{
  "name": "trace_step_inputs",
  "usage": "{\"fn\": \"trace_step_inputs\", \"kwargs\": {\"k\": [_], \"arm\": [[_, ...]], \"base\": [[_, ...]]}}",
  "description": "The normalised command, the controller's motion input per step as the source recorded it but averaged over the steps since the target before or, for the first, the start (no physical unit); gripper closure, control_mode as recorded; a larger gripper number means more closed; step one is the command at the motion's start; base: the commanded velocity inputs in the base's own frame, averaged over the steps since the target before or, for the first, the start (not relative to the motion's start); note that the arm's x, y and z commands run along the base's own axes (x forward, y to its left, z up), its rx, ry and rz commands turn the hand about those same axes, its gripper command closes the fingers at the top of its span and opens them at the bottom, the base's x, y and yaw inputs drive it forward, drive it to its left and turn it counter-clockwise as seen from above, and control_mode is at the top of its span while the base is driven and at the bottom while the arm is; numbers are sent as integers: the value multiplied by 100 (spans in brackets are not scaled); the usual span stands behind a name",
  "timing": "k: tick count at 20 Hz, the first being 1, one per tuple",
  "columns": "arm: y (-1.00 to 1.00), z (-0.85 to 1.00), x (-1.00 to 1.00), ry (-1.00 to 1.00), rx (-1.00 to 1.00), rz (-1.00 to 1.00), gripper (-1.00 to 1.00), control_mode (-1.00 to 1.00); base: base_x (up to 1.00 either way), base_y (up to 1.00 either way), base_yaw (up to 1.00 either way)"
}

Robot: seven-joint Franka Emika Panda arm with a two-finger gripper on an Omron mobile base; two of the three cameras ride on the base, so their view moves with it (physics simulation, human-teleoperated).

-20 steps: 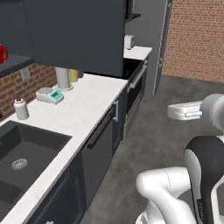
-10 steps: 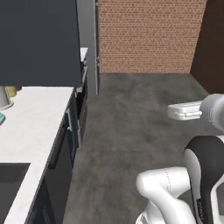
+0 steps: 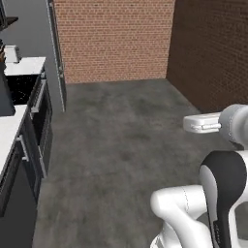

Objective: Gather all objects into one cabinet and sort the glasses and bowls to opposite sides.

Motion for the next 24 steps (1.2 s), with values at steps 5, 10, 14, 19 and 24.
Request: {"fn": "trace_step_inputs", "kwargs": {"k": [5,10,14,19,24], "arm": [[0,0,0,0,0,0,-100,100],[0,0,0,0,0,0,-100,100],[0,0,0,0,0,0,-100,100],[0,0,0,0,0,0,-100,100],[0,0,0,0,0,0,-100,100]], "base": [[35,-60,-46],[37,-11,-46],[69,0,-22],[88,1,-1],[100,3,6]]}}
